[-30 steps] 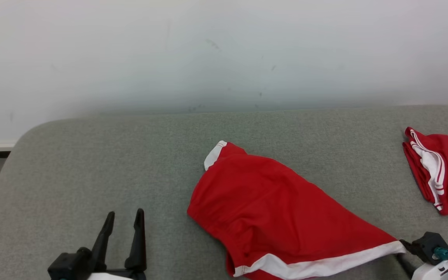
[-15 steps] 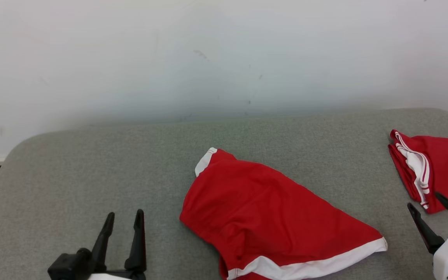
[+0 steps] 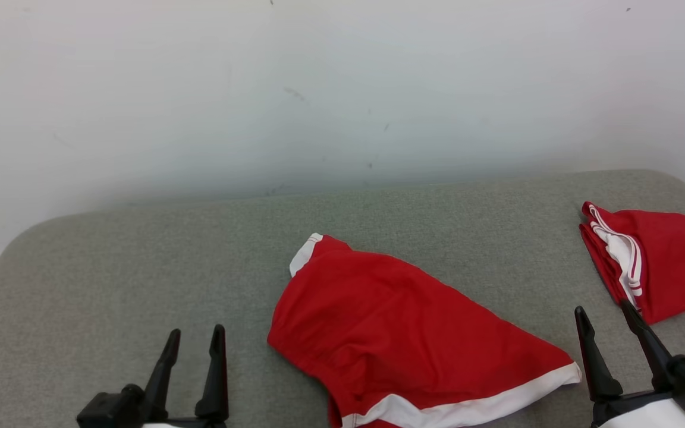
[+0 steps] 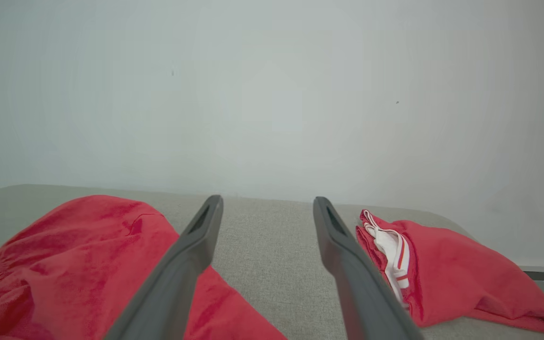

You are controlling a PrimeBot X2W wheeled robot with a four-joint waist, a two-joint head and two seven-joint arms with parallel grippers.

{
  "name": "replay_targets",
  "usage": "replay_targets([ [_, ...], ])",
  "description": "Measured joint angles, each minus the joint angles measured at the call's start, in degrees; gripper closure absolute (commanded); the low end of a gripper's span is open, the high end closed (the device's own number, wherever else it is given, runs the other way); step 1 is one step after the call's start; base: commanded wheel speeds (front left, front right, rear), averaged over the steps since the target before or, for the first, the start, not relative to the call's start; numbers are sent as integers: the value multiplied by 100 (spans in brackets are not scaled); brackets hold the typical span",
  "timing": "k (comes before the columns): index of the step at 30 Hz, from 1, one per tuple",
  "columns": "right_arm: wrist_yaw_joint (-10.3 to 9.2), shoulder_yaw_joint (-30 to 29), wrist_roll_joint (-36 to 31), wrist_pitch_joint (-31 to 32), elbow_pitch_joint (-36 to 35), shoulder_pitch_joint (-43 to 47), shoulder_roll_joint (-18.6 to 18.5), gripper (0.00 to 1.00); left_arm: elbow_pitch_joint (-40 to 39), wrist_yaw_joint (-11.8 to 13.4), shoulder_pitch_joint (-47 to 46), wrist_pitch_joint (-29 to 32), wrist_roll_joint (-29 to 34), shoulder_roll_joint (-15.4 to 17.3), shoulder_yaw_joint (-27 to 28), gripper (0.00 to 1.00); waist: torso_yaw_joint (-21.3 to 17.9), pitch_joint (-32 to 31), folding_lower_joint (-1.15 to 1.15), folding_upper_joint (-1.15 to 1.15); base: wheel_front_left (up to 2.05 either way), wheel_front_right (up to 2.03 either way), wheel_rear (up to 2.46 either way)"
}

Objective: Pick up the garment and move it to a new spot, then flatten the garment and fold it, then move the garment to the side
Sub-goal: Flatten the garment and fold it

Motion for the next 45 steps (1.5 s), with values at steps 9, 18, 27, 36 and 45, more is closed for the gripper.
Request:
replay_targets([
  [9,0,-268,-293,-168,-352,296,355,0,25,-86,16,-1,2,0,-190,0,-48,8,0,0,0,0,0],
  [18,0,-255,-378,-108,-389,302,249,0,179,-328,48,1013,-523,26,-1025,0,-112,104,0,0,0,0,0],
  [27,0,-256,-369,-69,-389,257,171,0,415,-383,14,1866,-1268,204,-1642,0,-362,207,0,0,0,0,0],
  [36,0,-188,-367,-69,-324,179,235,0,1146,-391,-443,2346,-2018,212,-1703,0,-581,292,0,0,0,0,0],
  [45,0,-191,-367,-102,-254,157,287,0,1302,-400,-673,2260,-2325,310,-1896,100,-647,342,0,0,0,0,0],
])
